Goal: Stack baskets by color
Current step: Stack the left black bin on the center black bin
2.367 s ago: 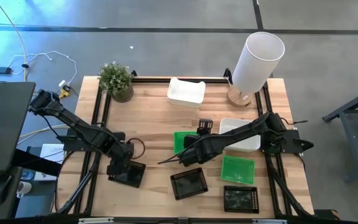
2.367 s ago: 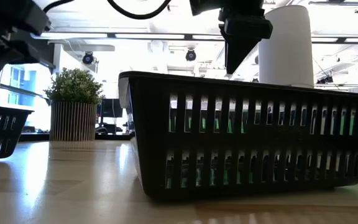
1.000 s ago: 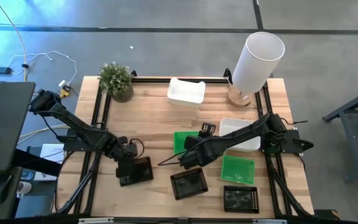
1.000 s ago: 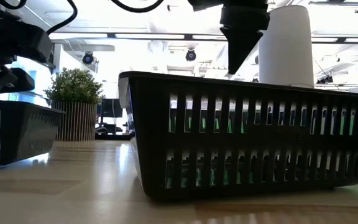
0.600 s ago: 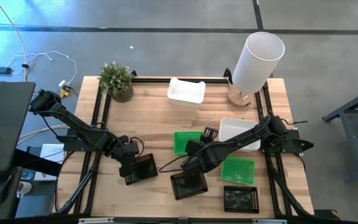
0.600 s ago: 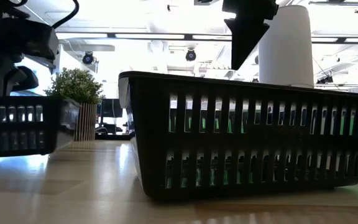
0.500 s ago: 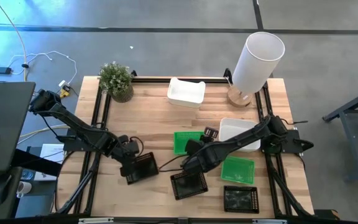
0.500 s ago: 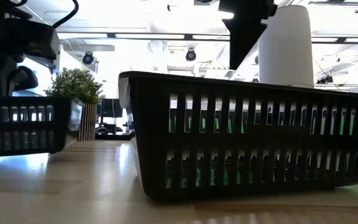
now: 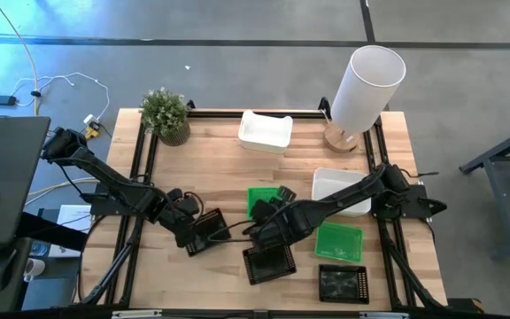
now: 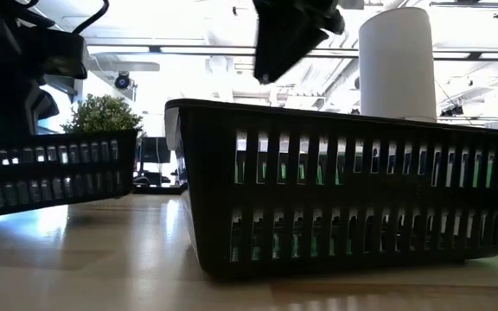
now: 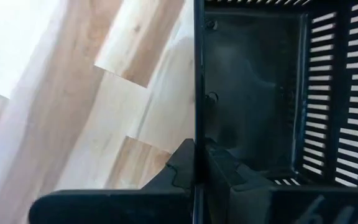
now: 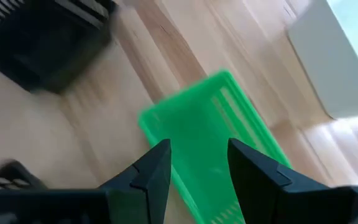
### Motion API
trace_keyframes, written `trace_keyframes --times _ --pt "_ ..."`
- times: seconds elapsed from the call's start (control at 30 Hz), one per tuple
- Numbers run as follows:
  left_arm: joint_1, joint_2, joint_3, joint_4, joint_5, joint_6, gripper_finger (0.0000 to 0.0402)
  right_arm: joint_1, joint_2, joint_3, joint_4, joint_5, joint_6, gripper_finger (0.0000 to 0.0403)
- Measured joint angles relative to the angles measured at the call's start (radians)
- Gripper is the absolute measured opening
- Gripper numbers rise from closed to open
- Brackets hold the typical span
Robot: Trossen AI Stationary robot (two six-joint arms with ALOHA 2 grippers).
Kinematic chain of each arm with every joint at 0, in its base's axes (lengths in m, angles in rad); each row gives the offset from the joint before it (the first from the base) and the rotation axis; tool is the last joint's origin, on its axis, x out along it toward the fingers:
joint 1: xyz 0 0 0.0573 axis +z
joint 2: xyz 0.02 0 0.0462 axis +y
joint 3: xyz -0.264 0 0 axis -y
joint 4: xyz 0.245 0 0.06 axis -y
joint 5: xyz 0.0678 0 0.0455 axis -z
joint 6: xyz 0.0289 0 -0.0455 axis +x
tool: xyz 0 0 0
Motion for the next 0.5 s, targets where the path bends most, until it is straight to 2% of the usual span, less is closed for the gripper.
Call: trace_keyframes --times 0.33,0.5 --pt "0.0 0.0 0.111 -0.055 -0.125 0.097 0.0 -0.002 0.0 0.0 0.245 0.004 -0.132 0.016" --pt "0.001 0.0 0.16 -0.06 -0.181 0.156 0.0 -0.002 0.0 0.0 0.279 0.076 -0.132 0.0191"
